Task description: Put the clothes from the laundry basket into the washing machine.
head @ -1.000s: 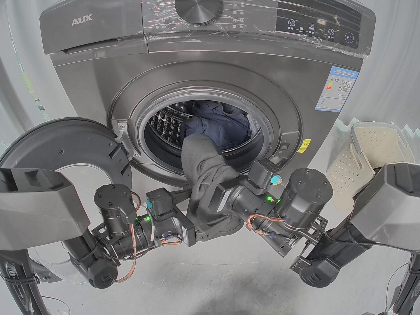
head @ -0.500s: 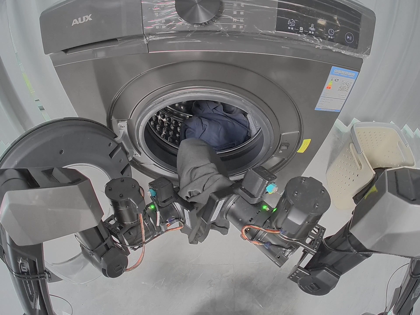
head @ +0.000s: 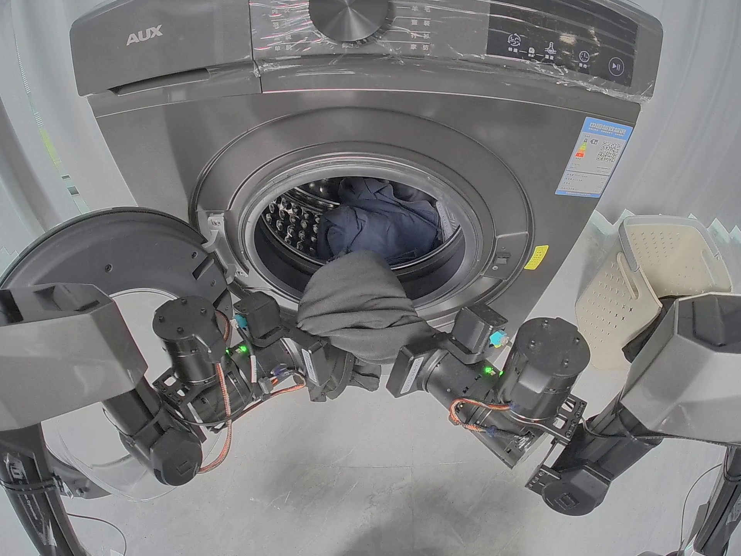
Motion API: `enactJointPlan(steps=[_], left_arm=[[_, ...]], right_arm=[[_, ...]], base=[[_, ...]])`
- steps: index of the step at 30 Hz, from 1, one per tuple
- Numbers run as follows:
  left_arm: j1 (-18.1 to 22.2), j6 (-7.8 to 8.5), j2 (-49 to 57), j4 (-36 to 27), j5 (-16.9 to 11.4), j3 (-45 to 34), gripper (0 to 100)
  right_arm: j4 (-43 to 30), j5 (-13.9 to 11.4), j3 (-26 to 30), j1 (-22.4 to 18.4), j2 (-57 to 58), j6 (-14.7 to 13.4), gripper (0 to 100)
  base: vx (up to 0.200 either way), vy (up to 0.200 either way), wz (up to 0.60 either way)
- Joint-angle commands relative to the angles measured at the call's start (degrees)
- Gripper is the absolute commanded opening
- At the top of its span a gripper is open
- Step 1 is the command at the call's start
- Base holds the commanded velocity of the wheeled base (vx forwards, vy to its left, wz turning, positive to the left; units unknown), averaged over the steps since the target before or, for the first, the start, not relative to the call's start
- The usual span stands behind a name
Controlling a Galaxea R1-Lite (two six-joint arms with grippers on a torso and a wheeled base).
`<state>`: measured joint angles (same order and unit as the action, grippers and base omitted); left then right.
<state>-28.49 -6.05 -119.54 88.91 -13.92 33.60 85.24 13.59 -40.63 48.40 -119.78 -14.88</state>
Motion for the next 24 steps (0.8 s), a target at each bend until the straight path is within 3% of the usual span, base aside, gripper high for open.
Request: enactJointPlan(steps=[1,4,5,10,12,17,20,21,24], left_arm=[[-0.16,-0.46,5.72,0.22,0.12,-3.01,0],[-0.51,-0.46,7.57,0.22,0.12,-5.12,0],[-0.60,-0.46,7.57,0.22,0.12,-5.30,0],[-0.78,0.07,11.52,0.13,0.03,-10.31,0],[-0.78,0.25,13.11,0.13,0.03,-12.06,0],[-0.69,1.74,13.72,0.13,0.21,-12.68,0],[-0.51,1.83,13.72,0.13,0.12,-12.86,0],[-0.25,1.83,13.63,0.13,0.21,-13.12,0],[-0.08,1.92,13.90,0.13,0.21,-13.38,0]], right_arm=[[0.19,-0.15,1.70,0.29,-0.54,0.03,0],[0.81,-0.50,1.61,1.09,-0.54,0.21,0],[0.81,-0.50,1.61,1.17,-0.54,0.21,100],[0.90,-0.67,3.81,2.23,1.66,0.38,100],[0.11,-1.20,8.55,2.93,4.91,1.09,100],[0.72,-6.21,22.44,4.51,11.42,4.60,100],[0.54,-6.56,24.72,4.60,12.65,4.87,100],[0.90,-6.65,29.21,4.87,14.40,4.87,100],[0.98,-6.56,30.70,4.07,15.02,3.99,100]], base=[[0.000,0.000,0.00],[0.000,0.000,0.00],[0.000,0.000,0.00],[0.000,0.000,0.00],[0.000,0.000,0.00],[0.000,0.000,0.00],[0.000,0.000,0.00],[0.000,0.000,0.00],[0.000,0.000,0.00]])
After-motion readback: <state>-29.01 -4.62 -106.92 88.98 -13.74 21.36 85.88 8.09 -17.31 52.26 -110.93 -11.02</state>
